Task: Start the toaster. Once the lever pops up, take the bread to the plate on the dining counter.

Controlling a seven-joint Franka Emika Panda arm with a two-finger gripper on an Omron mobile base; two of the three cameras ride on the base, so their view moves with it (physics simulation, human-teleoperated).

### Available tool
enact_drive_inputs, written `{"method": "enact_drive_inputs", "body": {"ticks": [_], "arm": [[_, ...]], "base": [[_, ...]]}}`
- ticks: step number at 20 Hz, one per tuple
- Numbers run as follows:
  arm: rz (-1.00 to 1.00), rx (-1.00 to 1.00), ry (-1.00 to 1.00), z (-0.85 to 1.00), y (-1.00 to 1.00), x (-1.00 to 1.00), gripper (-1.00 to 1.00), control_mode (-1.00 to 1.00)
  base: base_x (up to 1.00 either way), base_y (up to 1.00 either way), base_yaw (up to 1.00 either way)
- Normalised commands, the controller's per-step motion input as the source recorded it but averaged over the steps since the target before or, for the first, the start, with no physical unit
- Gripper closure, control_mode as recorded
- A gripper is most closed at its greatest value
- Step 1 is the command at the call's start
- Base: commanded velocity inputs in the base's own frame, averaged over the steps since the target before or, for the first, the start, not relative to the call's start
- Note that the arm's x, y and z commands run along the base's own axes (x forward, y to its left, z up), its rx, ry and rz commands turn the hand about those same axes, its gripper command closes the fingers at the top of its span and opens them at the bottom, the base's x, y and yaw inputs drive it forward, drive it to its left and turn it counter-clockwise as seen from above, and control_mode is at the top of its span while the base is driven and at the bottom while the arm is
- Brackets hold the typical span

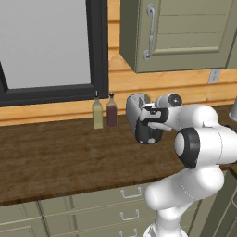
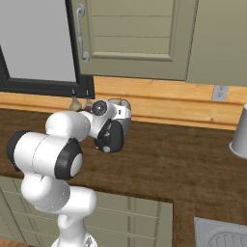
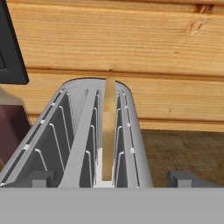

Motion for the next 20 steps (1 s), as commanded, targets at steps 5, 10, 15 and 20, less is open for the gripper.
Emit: {"method": "enact_drive_inputs", "body": {"ticks": [5, 10, 15, 20], "arm": [[0.0, 0.0, 0.0, 0.0, 0.0, 0.0, -1.0, -1.0], [0.0, 0.0, 0.0, 0.0, 0.0, 0.0, -1.0, -1.0], [0.0, 0.0, 0.0, 0.0, 0.0, 0.0, -1.0, -1.0], [0.0, 0.0, 0.0, 0.0, 0.0, 0.0, -1.0, -1.0]], "base": [[0.0, 0.0, 0.0], [0.0, 0.0, 0.0], [0.0, 0.0, 0.0], [0.0, 0.0, 0.0]]}}
